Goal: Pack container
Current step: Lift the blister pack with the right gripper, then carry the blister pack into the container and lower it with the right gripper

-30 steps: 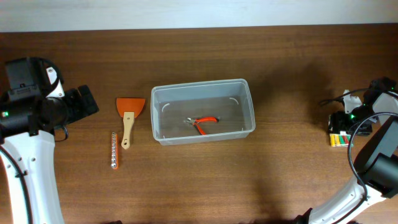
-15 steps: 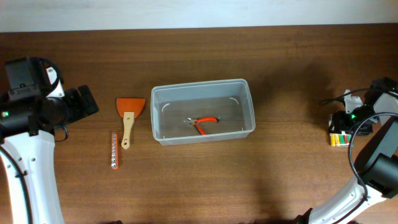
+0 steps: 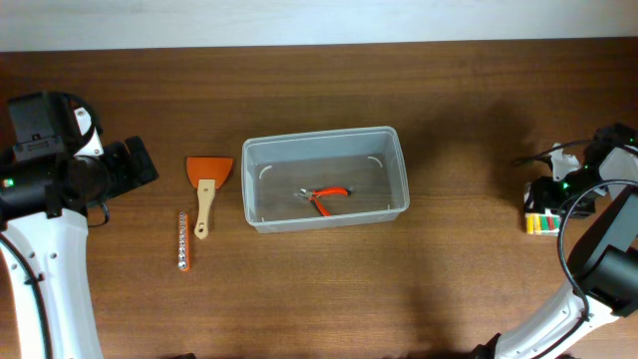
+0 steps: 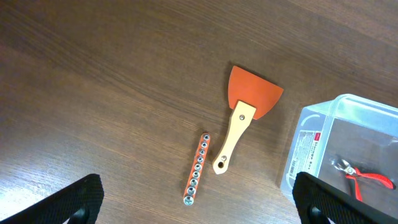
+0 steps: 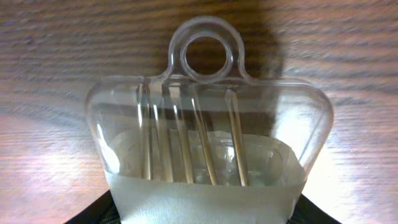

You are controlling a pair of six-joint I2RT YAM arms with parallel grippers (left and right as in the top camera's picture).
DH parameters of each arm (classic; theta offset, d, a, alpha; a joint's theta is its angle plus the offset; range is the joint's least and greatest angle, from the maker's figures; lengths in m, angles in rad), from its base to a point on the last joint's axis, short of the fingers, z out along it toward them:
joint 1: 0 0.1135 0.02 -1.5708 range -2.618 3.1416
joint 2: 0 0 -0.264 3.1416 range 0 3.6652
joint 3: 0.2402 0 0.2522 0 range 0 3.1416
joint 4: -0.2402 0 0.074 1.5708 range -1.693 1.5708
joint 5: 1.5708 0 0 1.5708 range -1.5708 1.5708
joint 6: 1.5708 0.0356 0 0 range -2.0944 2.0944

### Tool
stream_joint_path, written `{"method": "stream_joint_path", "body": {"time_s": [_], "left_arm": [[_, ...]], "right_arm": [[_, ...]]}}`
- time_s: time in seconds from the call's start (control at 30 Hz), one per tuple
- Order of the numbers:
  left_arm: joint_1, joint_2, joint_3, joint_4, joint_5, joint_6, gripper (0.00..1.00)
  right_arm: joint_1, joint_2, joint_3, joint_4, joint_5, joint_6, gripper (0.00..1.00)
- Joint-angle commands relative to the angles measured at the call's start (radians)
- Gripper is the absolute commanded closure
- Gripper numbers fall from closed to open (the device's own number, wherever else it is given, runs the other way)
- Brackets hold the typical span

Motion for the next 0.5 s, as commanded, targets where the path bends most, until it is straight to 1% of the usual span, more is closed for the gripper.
{"method": "stream_joint_path", "body": {"time_s": [0.0,0.13,0.27,0.37,0.47], "left_arm": [[-0.003,0.005,0.002,0.002,0.010,0.016,0.01],[-0.004,0.005,0.002,0.002,0.010,0.016,0.01],[-0.003,0.005,0.002,0.004,0.010,0.016,0.01],[-0.004,0.005,0.002,0.004,0.010,0.016,0.01],[-0.004,0.005,0.002,0.004,0.011,0.016,0.01]], "right_arm": [[0.022,-0.017,0.080,-0.035,-0.036,0.024,0.96],[0.064,-0.049,0.184,-0.111,-0.038,0.029,0.96],[0.132,-0.095,0.325,-0.195,-0.038,0.043,0.96],[0.210,-0.131,0.441,-0.278,-0.053,0.042,0.96],[0.334,-0.180,0.555,-0.351,-0.053,0.041,0.96]]}}
